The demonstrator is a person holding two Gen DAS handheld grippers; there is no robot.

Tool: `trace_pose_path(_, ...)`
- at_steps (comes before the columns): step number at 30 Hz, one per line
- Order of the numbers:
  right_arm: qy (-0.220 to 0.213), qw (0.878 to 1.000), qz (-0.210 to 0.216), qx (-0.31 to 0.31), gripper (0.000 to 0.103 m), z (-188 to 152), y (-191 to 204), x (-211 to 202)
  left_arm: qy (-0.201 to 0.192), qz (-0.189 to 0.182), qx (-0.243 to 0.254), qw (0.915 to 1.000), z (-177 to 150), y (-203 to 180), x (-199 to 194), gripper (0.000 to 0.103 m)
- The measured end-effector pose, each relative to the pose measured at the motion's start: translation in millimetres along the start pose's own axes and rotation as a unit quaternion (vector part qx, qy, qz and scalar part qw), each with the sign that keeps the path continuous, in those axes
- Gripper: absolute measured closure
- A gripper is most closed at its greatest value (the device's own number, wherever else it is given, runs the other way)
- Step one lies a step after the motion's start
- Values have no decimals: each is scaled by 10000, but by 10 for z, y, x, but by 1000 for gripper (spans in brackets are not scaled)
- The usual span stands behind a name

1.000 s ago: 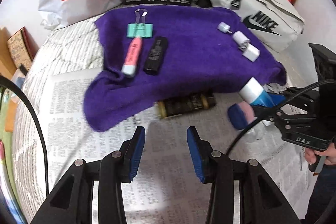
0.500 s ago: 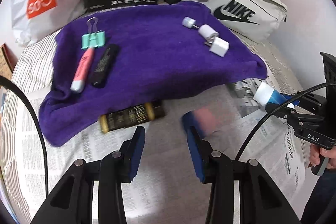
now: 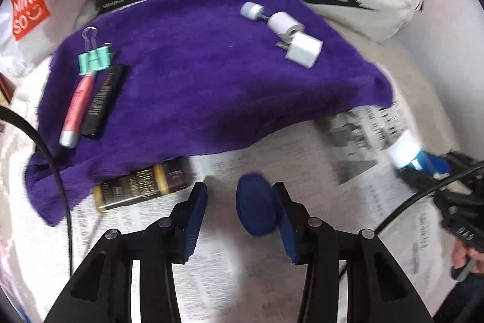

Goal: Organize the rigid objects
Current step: 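Hold the bottle in the right tool while the left tool grasps the blue-pink puff, then carry the bottle and the puff onto the purple towel with both tools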

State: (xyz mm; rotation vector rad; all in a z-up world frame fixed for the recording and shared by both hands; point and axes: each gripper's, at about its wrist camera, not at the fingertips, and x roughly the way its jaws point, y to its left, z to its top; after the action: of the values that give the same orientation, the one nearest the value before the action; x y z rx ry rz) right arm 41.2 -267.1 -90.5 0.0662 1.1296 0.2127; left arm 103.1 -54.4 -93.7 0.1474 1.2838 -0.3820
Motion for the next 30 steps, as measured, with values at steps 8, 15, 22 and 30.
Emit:
trace_pose_path(8,-12,10000,26,5,67,21,17,36,-4,157,3,9999,-83,213,-40,61)
trace_pose_path(15,-7,10000,44,15,67,19,20,50,-272,-3,325,9991,-96,71,-103,61)
trace_pose_path(22,47,10000,76,0,67,-6,42,78,-325,-191,562,9977,-20,-1,-56,81)
trace_pose_path(30,82,9999,127,56,67,23,27,123,-353,-311,619,9970,8,-18,-34,81)
